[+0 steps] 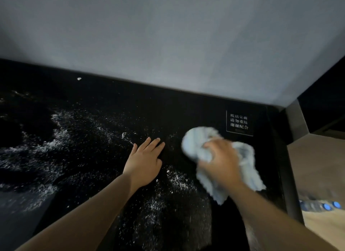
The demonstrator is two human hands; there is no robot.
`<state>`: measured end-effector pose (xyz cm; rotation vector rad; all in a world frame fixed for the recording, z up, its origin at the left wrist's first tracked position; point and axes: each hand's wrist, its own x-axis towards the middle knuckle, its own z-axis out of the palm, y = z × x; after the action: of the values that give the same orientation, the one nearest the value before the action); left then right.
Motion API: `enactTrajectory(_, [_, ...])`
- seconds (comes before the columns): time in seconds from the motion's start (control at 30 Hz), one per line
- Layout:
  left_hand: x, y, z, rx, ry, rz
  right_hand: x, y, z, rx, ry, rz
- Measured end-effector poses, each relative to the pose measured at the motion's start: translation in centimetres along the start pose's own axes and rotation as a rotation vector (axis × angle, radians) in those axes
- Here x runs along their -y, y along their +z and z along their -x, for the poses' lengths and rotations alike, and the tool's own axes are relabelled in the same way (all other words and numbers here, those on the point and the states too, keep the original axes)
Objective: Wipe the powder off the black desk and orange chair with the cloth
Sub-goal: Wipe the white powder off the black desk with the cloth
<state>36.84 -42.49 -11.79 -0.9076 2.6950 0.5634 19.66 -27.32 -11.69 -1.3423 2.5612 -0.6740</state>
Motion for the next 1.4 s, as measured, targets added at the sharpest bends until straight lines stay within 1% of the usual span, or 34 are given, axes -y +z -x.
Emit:
enactTrajectory(0.07, [0.3,0.3,1.4,0.019,0.002,0.002,-2.6,-1.8,-1.0,-0.174,0.28,0.09])
enactTrajectory(0.1, [0.4,0.5,2.0,0.027,0.0,0.004,-3.1,-2.3,-1.1,-0.245,0.378,0.084])
enactTrajectory(0.13, [0.5,0.6,2.6,0.038,-0.005,0.013,-2.9,-2.3,-0.7,-0.277,0.41,0.098])
enactTrajectory(0.2, [0.6,0.8,3.4,0.048,-0.023,0.054,0.0,-0.8,1.1,-0.252,0.34,0.136])
enactTrajectory(0.3, [0.5,1.1,4.3,0.037,-0.032,0.06,5.6,2.4,4.8,-0.136,0.131,0.048])
enactTrajectory(0.37, [0.4,1.1,4.7,0.034,-0.031,0.047,6.4,2.6,5.9,-0.054,0.028,-0.062])
enactTrajectory(0.4, [0.4,1.1,4.8,0.035,-0.031,0.042,5.5,2.0,5.4,-0.043,0.033,-0.09])
enactTrajectory(0.43, [0.5,1.1,5.0,0.042,-0.03,0.042,4.0,1.1,4.7,-0.05,0.078,-0.079])
enactTrajectory(0.47, [0.6,1.1,5.2,0.052,-0.029,0.045,2.1,0.0,3.9,-0.075,0.177,-0.044])
enactTrajectory(0.53, [0.8,1.2,5.8,0.059,-0.023,0.034,-1.2,-2.3,3.1,-0.19,0.429,-0.003])
enactTrajectory(0.57, [0.9,1.3,6.1,0.058,-0.021,0.023,-1.9,-2.5,3.2,-0.235,0.499,0.023])
enactTrajectory(0.6, [1.0,1.4,6.3,0.057,-0.02,0.014,-1.6,-2.2,3.6,-0.254,0.512,0.08])
enactTrajectory(0.67, [1.2,1.7,6.6,0.057,-0.02,0.004,1.6,-0.2,4.9,-0.233,0.446,0.164])
enactTrajectory(0.77, [1.3,1.6,6.6,0.05,-0.016,-0.029,7.6,3.0,8.1,-0.113,0.179,0.059])
enactTrajectory(0.83, [1.2,1.5,6.6,0.048,-0.009,-0.04,8.2,3.1,8.7,-0.045,0.056,-0.06])
enactTrajectory(0.87, [1.1,1.4,6.6,0.048,-0.007,-0.039,7.2,2.3,7.9,-0.019,0.039,-0.062])
enactTrajectory(0.9, [1.1,1.3,6.7,0.054,-0.007,-0.034,5.8,1.2,7.0,0.015,0.076,-0.018])
enactTrajectory(0.93, [1.1,1.2,6.7,0.062,-0.005,-0.031,4.1,0.1,6.2,0.018,0.172,0.042])
enactTrajectory(1.0, [1.1,1.2,6.9,0.074,-0.003,-0.035,1.3,-1.7,5.5,-0.109,0.394,0.059])
enactTrajectory(1.03, [1.1,1.2,7.0,0.079,-0.005,-0.038,0.9,-1.8,5.8,-0.174,0.463,0.052])
enactTrajectory(1.07, [1.1,1.2,7.1,0.085,-0.007,-0.038,1.4,-1.4,6.1,-0.215,0.484,0.068])
enactTrajectory(1.13, [1.0,1.2,7.1,0.092,-0.01,-0.038,4.0,0.5,7.0,-0.214,0.469,0.117])
enactTrajectory(1.17, [1.0,1.2,7.0,0.092,-0.01,-0.043,5.7,1.6,7.6,-0.18,0.416,0.125])
enactTrajectory(1.23, [1.0,1.1,6.9,0.089,-0.005,-0.053,8.2,3.4,9.0,-0.075,0.221,0.065])
enactTrajectory(1.27, [1.0,1.1,6.9,0.088,-0.001,-0.053,8.4,3.7,9.4,-0.006,0.131,0.027])
enactTrajectory(1.3, [1.0,1.0,6.9,0.086,0.002,-0.05,7.7,3.2,9.1,0.043,0.084,0.009])
enactTrajectory(1.33, [1.1,1.0,6.9,0.087,0.003,-0.046,6.3,2.5,8.5,0.053,0.079,0.009])
enactTrajectory(1.37, [1.1,1.0,6.9,0.093,0.004,-0.039,4.5,1.4,7.7,0.043,0.134,0.031])
enactTrajectory(1.4, [1.2,1.0,6.9,0.101,0.005,-0.033,2.8,0.2,6.9,0.006,0.24,0.058])
